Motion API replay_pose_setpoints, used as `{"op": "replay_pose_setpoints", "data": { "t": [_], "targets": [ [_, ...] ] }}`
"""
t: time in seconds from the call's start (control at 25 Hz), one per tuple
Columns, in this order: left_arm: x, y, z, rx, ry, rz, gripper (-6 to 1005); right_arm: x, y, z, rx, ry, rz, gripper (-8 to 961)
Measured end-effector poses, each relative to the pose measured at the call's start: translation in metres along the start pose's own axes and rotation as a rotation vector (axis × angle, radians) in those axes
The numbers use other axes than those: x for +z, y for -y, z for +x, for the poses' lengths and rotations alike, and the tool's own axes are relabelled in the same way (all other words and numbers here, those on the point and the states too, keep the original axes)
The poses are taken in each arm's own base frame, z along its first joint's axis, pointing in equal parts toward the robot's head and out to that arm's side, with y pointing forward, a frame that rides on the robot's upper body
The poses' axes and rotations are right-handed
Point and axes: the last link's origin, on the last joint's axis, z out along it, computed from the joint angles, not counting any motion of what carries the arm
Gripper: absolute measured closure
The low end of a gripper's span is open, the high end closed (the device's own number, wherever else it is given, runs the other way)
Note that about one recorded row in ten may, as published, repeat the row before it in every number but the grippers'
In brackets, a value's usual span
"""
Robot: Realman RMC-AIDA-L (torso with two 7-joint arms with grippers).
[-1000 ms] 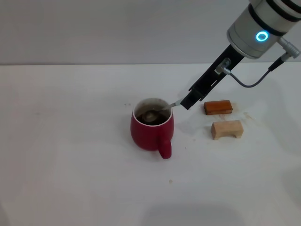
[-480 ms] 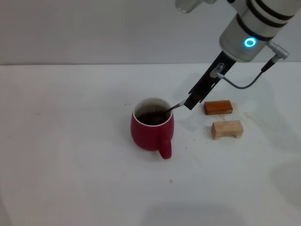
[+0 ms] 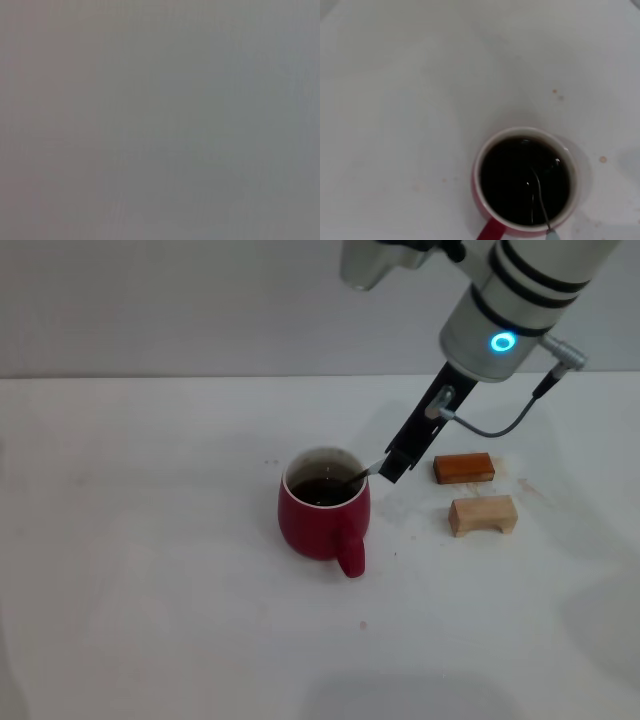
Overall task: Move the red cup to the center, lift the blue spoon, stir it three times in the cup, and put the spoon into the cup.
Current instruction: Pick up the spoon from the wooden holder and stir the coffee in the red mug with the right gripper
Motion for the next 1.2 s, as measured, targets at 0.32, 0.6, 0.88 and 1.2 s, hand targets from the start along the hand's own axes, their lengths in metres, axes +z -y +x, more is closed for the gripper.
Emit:
{"op": "replay_pose_setpoints", "data": {
  "t": [0.32, 0.6, 0.88, 1.2],
  "targets": [
    [0.000, 0.000, 0.001, -0.006, -0.004, -0.001, 135, 0.004, -0.014, -0.011, -0.052, -0.011, -0.008, 827],
    [-0.001, 0.001, 0.001, -0.007, -0.004, 0.002, 136, 0.005, -0.012, -0.021, -0.060, 0.044, 0.027, 827],
    [-0.001, 0.001, 0.001, -0.007, -0.004, 0.003, 135, 0.002, -0.002, -0.025, -0.046, 0.076, 0.083, 827],
    [0.000, -0.001, 0.001, -0.008, -0.006, 0.000, 135, 0.000, -0.001, -0.019, -0.058, 0.024, 0.088, 827]
  ]
}}
